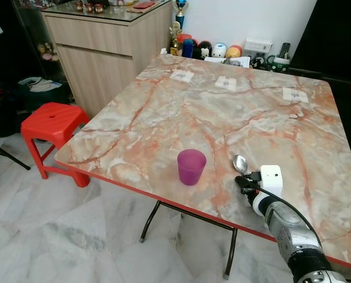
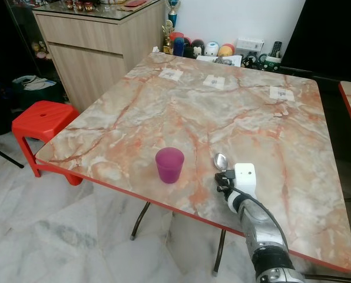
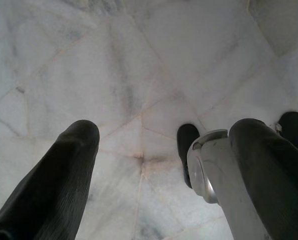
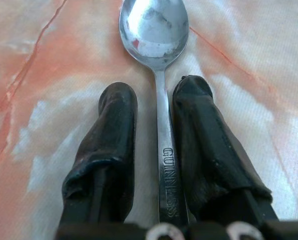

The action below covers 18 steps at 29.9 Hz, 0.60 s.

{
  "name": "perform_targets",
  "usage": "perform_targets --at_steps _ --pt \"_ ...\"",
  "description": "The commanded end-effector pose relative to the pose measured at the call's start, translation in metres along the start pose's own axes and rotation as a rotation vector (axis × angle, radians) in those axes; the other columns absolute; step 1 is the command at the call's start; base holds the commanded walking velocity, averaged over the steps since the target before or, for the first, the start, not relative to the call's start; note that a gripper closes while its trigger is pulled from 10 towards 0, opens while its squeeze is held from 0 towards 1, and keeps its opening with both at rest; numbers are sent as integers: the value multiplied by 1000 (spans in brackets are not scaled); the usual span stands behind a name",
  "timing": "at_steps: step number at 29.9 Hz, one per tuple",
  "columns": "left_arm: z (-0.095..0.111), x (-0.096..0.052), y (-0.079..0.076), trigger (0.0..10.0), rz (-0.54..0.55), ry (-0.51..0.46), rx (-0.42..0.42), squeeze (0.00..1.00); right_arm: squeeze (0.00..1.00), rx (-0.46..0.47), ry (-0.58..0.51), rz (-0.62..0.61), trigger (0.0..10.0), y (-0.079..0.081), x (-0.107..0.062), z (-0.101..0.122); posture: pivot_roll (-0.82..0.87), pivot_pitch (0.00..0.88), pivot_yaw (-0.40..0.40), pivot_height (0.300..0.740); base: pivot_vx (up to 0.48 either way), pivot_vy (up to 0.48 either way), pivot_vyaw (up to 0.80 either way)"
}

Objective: Setting the table

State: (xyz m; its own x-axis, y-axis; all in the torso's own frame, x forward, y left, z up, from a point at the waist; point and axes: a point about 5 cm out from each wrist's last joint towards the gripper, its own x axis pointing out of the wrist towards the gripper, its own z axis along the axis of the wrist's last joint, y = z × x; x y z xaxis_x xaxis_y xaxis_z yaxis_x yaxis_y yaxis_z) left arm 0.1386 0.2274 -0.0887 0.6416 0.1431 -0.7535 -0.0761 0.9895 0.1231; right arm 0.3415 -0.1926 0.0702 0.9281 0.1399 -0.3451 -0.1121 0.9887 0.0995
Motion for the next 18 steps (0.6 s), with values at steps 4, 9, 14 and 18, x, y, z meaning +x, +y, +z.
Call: perform_targets --at_steps 4,9,14,18 --pt "-4 -1 -2 10000 -14 16 4 0 0 1 89 36 0 9 -1 -22 29 94 -12 740 0 0 0" --pt "-4 -1 -3 10000 -17 18 5 0 0 2 95 45 0 12 -1 -25 29 85 -13 740 0 0 0" --pt "-6 -2 -4 10000 -21 24 8 0 0 8 94 44 0 14 -2 -28 27 79 -12 740 0 0 0" --pt "-8 -3 -4 10000 -23 29 9 0 0 5 91 39 0 15 -2 -29 24 67 -13 740 0 0 0"
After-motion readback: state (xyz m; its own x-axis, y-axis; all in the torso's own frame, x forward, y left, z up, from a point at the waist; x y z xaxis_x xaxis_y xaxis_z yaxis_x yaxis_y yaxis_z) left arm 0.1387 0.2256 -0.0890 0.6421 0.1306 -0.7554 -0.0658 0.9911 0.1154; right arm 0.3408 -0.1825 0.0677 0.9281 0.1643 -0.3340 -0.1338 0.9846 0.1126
